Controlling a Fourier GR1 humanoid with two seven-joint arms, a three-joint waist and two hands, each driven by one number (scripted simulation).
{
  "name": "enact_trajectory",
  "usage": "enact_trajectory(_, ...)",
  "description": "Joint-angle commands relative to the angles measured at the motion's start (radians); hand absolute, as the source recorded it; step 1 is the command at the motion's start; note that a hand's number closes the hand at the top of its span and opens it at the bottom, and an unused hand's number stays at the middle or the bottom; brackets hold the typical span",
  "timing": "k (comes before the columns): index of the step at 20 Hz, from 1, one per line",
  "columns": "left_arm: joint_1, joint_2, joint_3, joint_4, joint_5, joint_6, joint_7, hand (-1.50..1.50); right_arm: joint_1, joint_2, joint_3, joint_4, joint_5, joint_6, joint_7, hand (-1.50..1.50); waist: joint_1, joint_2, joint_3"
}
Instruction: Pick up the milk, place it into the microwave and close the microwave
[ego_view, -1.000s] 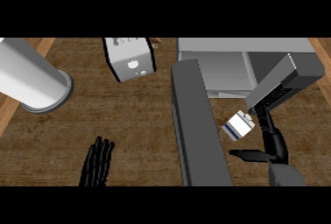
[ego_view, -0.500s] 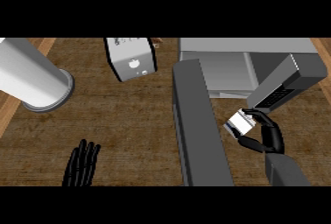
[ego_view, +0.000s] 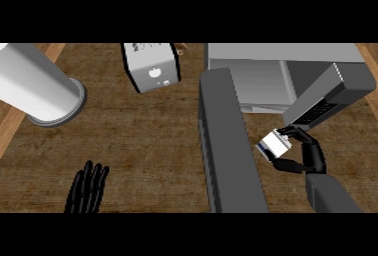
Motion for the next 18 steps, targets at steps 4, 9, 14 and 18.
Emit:
enact_trajectory(4, 0.012, 0.037, 0.067, 0.019, 0.061, -0.064, -0.024, -1.50, 0.006, 0.012, -0.009, 0.048, 0.019, -0.136, -0.095, 1.50, 0.001, 0.008, 0.006)
enact_trajectory(9, 0.070, 0.068, 0.079, -0.115, 0.064, -0.035, 0.048, -1.50, 0.029, 0.067, -0.004, -0.009, -0.019, 0.039, -0.144, 1.50, -0.010, 0.001, 0.005)
enact_trajectory(14, 0.059, 0.046, 0.083, -0.046, 0.085, -0.073, 0.012, -1.50, 0.009, 0.089, 0.014, -0.051, -0.031, 0.090, -0.116, 1.50, -0.016, -0.001, 0.004)
enact_trajectory(18, 0.084, 0.036, 0.071, -0.075, 0.051, -0.042, 0.023, -1.50, -0.001, 0.149, 0.052, -0.137, -0.027, 0.061, -0.052, 1.50, -0.024, -0.005, 0.003)
